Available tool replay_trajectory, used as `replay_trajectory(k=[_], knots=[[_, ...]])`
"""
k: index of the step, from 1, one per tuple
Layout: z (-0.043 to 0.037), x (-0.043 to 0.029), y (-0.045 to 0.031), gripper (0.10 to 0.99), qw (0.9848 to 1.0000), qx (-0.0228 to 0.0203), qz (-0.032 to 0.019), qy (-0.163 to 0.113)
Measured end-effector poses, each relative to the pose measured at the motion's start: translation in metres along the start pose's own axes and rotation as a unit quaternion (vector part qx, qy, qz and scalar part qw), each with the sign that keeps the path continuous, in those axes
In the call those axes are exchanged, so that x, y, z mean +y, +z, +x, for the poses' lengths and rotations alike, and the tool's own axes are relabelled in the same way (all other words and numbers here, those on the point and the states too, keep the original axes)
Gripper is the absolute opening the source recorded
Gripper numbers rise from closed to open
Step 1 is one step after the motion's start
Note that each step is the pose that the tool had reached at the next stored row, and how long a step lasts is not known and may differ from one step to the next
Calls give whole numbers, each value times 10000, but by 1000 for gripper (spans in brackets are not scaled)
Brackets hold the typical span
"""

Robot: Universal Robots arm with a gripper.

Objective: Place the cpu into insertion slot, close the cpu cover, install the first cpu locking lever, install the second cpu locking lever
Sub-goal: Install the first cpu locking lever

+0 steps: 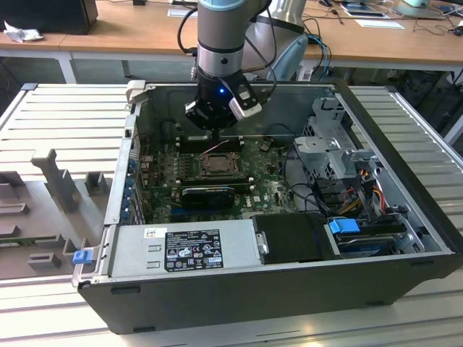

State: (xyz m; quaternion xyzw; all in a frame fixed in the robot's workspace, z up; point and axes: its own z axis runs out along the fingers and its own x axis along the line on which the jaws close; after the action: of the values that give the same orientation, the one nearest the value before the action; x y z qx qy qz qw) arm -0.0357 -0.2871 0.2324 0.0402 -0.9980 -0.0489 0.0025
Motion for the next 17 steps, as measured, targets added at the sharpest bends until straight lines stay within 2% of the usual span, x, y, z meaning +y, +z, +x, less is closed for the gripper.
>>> replay_trajectory(k=[3, 15, 17], knots=[[-48, 4, 11, 106, 10000, 0, 0, -4], [-93, 6, 82, 106, 10000, 0, 0, -4], [-124, 2, 95, 106, 10000, 0, 0, -4]])
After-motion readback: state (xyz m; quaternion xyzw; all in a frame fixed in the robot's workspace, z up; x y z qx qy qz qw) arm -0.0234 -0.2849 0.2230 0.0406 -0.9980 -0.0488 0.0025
